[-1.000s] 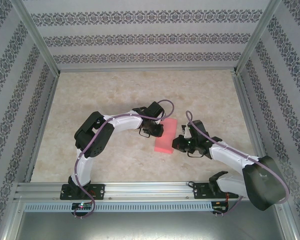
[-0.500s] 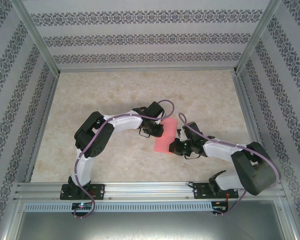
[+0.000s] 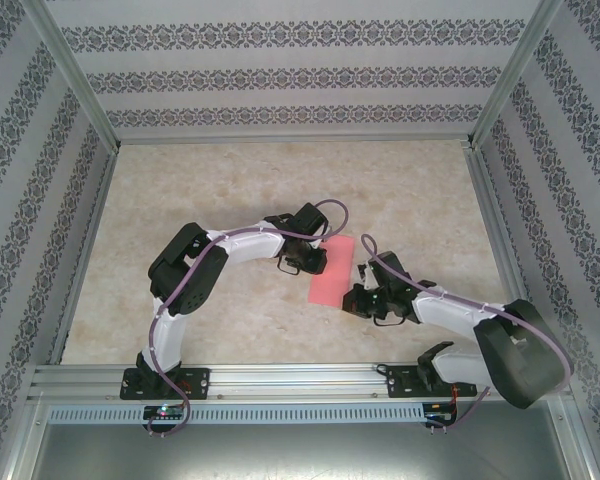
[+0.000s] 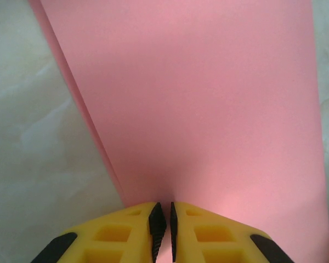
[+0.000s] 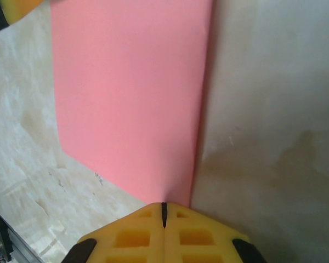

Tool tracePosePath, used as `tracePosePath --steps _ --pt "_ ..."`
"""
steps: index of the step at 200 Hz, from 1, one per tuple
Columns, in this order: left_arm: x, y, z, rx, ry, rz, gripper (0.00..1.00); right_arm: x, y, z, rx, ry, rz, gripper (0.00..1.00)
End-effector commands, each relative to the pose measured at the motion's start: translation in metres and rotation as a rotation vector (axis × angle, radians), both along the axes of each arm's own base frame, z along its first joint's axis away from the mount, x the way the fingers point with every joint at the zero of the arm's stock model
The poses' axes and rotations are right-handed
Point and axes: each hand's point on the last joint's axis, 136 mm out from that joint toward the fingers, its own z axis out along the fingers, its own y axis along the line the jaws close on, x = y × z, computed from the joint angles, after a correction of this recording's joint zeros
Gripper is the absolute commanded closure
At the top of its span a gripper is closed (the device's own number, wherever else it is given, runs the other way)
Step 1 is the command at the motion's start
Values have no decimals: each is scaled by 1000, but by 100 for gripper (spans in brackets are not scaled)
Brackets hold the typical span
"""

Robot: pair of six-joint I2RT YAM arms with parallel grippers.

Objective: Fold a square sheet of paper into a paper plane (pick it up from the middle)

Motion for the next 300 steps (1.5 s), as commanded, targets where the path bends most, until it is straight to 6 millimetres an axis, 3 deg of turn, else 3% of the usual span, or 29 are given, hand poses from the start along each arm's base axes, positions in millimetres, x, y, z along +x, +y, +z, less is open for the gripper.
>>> tracePosePath --steps 1,20,50,54,67,97,123,152,223,262,300 --pt "-59 99 -78 394 256 22 80 -48 -42 -37 -204 182 -36 100" --pt "-59 98 -78 392 256 20 80 -46 -41 -29 -190 166 -45 100" --pt "-57 96 -77 386 255 17 80 -32 -19 7 -58 77 -34 100" --pt "-57 96 -76 386 255 16 80 -22 -13 21 -29 40 -34 100" --pt "-57 96 -76 385 253 15 80 -11 -3 38 25 -3 -34 100" --pt "-57 96 -76 383 253 14 80 14 13 55 90 -65 -52 100" --pt "-57 95 -76 382 255 14 80 29 23 48 81 -61 -31 100" --pt "-58 95 -77 380 256 14 80 34 26 24 39 -19 -7 100" --pt "-57 97 -75 382 251 20 80 -6 -8 -23 -132 116 8 100" --pt "-56 98 -75 383 254 20 80 -24 -29 -30 -207 148 -6 100" --pt "-55 96 -75 376 256 20 80 -15 -28 -16 -199 110 -11 100"
